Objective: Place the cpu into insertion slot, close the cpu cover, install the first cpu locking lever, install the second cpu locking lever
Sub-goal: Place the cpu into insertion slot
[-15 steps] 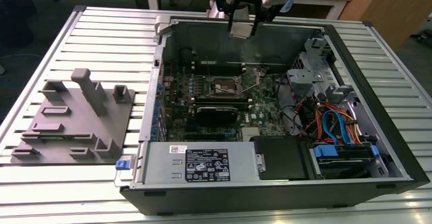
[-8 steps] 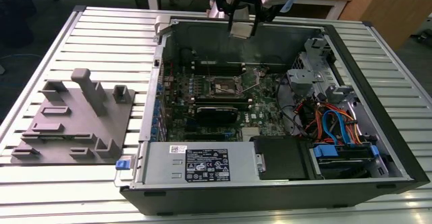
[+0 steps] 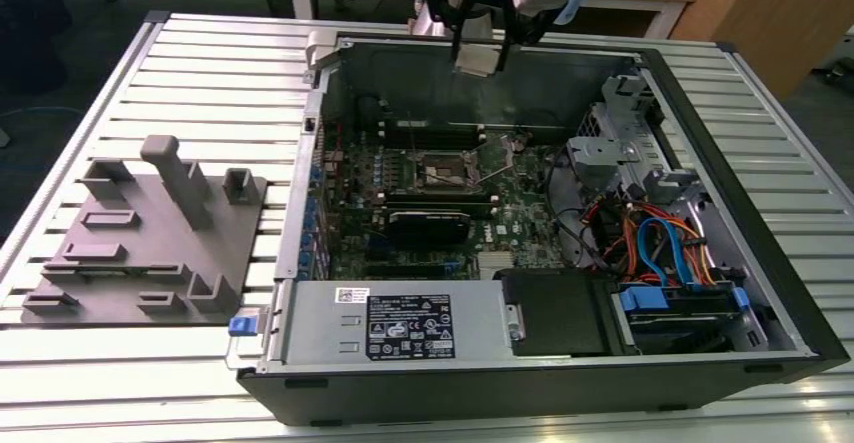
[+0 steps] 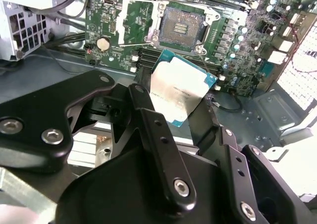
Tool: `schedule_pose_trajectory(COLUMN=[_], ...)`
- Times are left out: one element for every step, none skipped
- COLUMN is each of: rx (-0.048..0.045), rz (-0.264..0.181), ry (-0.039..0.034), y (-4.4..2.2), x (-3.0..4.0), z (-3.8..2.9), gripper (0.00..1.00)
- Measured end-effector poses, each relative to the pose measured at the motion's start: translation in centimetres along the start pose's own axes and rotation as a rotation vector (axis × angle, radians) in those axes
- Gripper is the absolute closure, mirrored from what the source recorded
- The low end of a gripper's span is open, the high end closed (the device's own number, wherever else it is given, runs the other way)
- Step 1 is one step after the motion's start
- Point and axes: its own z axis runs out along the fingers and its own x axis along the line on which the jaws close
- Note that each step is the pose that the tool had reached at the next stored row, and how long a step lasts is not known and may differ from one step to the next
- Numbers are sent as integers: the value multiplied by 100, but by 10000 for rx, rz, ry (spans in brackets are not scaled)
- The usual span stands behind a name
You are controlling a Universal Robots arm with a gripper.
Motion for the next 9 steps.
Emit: schedule_pose_trajectory(rx=[-2,-4,-6,-8,-10,-12,-13,-13,-13], rz=[94,207,318,435,559,659,687,687,690], ry=[-8,-19,-29,-39,-50,-60,-61,-62,-62], y=[0,0,0,0,0,0,0,0,0], x=[0,0,0,0,0,0,0,0,0], z=[0,1,1,1,1,2,2,2,2], gripper=[46,46,46,46,46,46,46,46,46])
